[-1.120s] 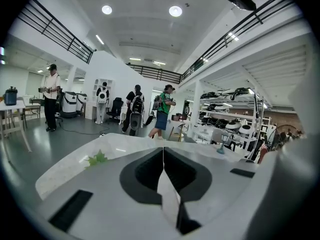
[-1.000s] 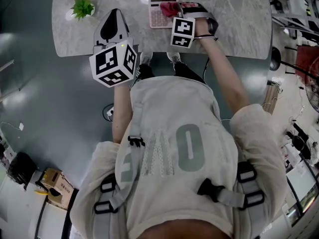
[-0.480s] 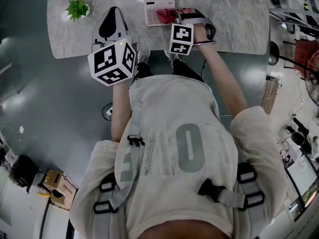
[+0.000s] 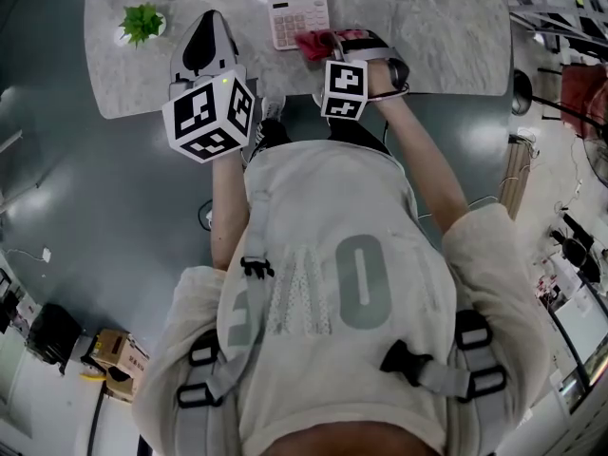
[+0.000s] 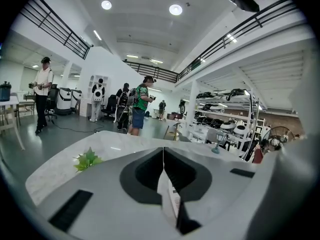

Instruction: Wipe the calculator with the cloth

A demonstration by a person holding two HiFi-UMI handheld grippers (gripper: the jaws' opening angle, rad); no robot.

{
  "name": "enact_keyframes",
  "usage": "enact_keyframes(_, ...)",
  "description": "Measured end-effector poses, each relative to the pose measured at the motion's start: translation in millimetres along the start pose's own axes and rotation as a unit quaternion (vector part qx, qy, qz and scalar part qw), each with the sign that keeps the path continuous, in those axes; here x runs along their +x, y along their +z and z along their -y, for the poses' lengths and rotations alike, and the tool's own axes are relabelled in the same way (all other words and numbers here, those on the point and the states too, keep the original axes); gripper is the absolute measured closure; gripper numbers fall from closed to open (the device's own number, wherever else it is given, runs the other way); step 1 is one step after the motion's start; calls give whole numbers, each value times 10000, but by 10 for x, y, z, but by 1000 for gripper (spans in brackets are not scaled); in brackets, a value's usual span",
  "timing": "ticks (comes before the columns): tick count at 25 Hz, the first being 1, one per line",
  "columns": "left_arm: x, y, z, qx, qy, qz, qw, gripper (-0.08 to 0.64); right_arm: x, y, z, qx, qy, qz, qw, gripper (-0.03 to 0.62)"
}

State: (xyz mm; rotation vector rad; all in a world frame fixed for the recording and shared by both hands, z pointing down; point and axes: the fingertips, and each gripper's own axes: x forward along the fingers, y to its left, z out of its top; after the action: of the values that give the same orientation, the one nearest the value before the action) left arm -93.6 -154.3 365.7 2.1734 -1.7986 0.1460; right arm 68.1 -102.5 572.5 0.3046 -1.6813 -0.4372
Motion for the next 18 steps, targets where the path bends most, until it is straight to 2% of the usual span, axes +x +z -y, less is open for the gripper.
enact_keyframes(18,0,42,4,26,-41,44,10000,538,-29,1,-89,47,69,31,10000,537)
